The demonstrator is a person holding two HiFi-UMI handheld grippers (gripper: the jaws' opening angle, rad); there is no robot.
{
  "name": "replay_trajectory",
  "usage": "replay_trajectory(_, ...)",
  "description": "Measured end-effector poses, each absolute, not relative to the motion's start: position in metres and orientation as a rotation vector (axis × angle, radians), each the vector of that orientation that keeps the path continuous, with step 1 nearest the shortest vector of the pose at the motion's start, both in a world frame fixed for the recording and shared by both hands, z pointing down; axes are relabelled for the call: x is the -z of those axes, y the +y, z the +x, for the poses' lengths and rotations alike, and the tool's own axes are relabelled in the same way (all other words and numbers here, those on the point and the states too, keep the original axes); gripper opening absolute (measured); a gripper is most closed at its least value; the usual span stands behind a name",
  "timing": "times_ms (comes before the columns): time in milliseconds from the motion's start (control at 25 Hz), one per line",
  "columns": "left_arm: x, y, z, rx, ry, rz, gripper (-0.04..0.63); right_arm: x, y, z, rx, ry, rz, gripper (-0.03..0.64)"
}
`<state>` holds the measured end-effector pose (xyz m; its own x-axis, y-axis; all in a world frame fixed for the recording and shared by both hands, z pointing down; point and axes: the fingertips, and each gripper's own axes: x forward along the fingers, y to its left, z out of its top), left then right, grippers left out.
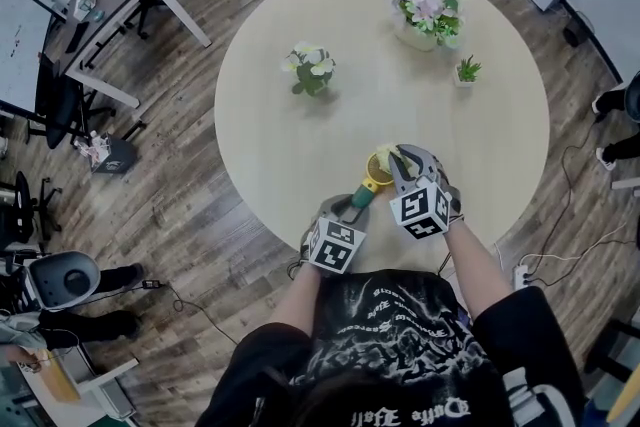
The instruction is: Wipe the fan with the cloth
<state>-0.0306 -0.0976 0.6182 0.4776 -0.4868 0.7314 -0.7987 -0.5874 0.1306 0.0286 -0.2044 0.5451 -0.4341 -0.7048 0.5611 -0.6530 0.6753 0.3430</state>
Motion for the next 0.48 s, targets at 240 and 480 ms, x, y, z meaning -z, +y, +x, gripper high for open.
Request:
replay_trajectory(240,-0.618,-0.099,-0.031,-0.902,-1.056,2.265,0.172,-0.546,-0.192,0.034,0.079,-2.193,1.055,0.058)
replay_trajectory(480,-0.617,-0.099,-0.032,-0.898,-1.056,2.261,0.172,-0.548,-0.18,0.034,-0.012,-2.214,1.088,0.057)
